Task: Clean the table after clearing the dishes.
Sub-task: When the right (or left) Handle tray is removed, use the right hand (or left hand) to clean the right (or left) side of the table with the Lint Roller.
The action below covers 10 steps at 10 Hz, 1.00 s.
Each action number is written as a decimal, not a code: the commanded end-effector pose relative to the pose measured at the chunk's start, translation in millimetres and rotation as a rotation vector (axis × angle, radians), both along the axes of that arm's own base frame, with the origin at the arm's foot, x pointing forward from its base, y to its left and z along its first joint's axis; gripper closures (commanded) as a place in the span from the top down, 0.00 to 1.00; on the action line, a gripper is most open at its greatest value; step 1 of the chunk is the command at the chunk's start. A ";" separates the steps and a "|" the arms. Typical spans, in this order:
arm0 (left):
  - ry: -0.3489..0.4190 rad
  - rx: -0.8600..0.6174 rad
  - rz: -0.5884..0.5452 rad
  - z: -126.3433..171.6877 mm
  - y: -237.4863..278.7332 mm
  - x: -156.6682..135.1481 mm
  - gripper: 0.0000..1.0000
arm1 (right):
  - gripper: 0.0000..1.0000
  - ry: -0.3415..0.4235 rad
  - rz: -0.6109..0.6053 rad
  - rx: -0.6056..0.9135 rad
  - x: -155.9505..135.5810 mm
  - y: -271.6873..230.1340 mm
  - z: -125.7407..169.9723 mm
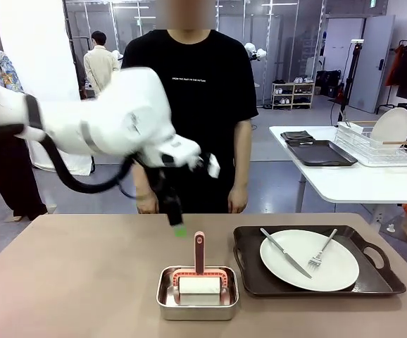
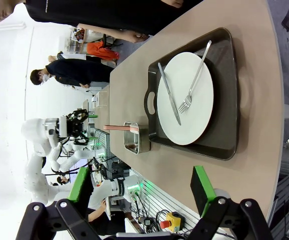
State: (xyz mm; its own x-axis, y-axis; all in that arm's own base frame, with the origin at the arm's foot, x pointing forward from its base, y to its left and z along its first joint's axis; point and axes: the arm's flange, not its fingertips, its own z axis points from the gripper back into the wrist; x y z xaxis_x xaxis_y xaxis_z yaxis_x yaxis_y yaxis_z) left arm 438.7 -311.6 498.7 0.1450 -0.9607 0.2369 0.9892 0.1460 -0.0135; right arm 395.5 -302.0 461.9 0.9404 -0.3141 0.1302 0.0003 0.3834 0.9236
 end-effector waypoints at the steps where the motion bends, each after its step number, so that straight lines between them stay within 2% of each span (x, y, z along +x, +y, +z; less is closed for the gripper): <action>1: 0.150 -0.114 0.152 41.1 82.8 3.1 1.00 | 1.00 0.006 -0.006 0.001 -1.1 2.7 3.3; 2: 0.235 -0.224 0.272 50.0 141.1 3.6 1.00 | 1.00 0.006 -0.006 0.001 -1.1 2.7 3.3; 3: 0.326 -0.395 0.425 55.0 219.5 1.9 1.00 | 1.00 0.006 -0.006 0.001 -1.1 2.7 3.3; 4: 0.344 -0.520 0.526 53.6 271.4 0.6 1.00 | 1.00 0.006 -0.006 0.001 -1.1 2.7 3.3; 5: 0.323 -0.652 0.580 45.0 326.9 -4.8 1.00 | 1.00 0.006 -0.006 0.001 -1.1 2.7 3.3; 7: 0.354 -0.828 0.793 13.6 429.0 -23.7 1.00 | 1.00 0.006 -0.006 0.001 -1.1 2.7 3.3; 10: 0.426 -0.976 0.978 -63.7 535.4 -58.6 1.00 | 1.00 0.006 -0.006 0.001 -1.1 2.7 3.3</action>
